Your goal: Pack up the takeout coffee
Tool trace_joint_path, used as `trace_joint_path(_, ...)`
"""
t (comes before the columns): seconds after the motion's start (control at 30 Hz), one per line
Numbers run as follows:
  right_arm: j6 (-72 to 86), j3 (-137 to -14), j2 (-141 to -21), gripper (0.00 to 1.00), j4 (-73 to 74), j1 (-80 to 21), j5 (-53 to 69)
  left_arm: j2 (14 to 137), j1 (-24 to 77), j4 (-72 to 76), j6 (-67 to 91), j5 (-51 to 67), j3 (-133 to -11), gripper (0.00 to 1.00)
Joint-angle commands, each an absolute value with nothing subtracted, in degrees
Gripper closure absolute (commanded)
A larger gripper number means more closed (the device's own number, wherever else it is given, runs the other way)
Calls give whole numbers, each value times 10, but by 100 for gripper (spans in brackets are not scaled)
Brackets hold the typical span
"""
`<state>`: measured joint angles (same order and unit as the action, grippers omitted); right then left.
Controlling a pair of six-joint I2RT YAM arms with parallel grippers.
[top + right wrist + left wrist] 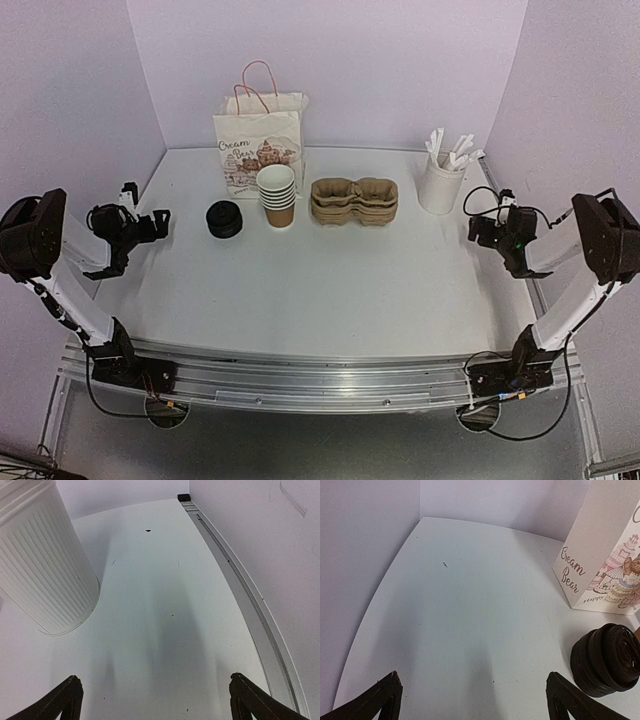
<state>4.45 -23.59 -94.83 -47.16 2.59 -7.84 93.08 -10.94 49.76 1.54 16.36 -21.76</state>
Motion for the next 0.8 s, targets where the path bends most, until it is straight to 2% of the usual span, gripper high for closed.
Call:
trace_joint_path(0.0, 81, -272, -908, 2, -421, 27, -176, 929, -110, 529, 19, 170, -232, 0)
trace_joint_path(0.1, 109, -300, -867, 2, -329, 27, -250, 931, -110, 529, 19, 170, -232, 0)
trace_joint_path(0.27, 105, -297, -801, 2, -298, 27, -234, 916, -111, 524, 23, 169, -230, 0)
trace_joint_path(0.37, 112, -328, -740, 3, -194, 27, -214, 887, -111, 519, 43, 118, -222, 0)
trace_joint_path(0.5, 123, -412, -671, 5, -16, 27, -169, 798, -111, 367, 49, 81, -276, 0)
trace_joint_path(0.77, 177, -501, -558, 13, 122, 26, -14, 661, -80, 133, -17, 236, -421, 0)
